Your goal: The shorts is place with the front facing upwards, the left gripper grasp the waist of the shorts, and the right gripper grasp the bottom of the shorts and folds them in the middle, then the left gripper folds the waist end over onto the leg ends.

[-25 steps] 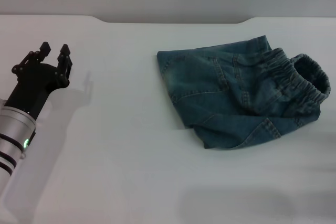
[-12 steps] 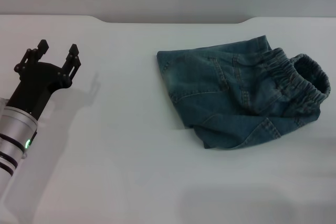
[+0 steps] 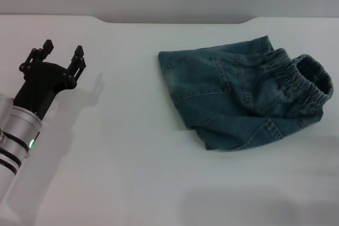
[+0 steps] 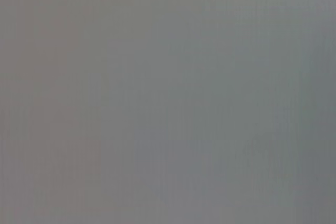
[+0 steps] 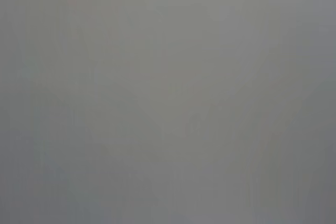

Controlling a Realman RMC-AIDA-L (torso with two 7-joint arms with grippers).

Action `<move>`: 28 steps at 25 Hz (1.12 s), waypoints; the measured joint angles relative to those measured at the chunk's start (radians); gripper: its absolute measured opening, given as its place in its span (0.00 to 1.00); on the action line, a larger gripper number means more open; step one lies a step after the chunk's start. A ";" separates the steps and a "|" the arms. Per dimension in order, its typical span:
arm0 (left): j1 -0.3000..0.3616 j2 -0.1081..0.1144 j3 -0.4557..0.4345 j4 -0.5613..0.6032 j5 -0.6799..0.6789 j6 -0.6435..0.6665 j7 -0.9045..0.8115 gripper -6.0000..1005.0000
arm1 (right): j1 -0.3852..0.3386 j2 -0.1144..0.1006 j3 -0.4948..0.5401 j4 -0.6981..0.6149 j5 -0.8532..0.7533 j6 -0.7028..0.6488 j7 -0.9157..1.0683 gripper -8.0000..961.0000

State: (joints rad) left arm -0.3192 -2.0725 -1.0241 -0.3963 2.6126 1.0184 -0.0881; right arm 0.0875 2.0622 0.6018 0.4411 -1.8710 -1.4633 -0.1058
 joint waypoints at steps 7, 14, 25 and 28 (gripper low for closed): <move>-0.008 -0.001 0.012 0.008 0.000 0.001 0.001 0.69 | 0.006 0.002 0.001 -0.007 -0.004 0.002 0.000 0.70; -0.003 -0.001 0.013 0.008 0.000 0.004 0.001 0.69 | 0.014 0.003 -0.004 -0.007 -0.006 0.003 0.000 0.70; -0.008 -0.002 0.013 0.008 -0.002 0.000 0.001 0.69 | 0.033 0.002 -0.008 -0.017 -0.007 0.003 -0.003 0.70; -0.009 -0.001 0.012 0.008 -0.002 0.000 0.001 0.69 | 0.036 0.003 -0.008 -0.018 -0.007 0.004 -0.003 0.70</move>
State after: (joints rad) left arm -0.3280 -2.0739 -1.0123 -0.3881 2.6107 1.0180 -0.0874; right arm 0.1232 2.0648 0.5936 0.4233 -1.8777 -1.4591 -0.1086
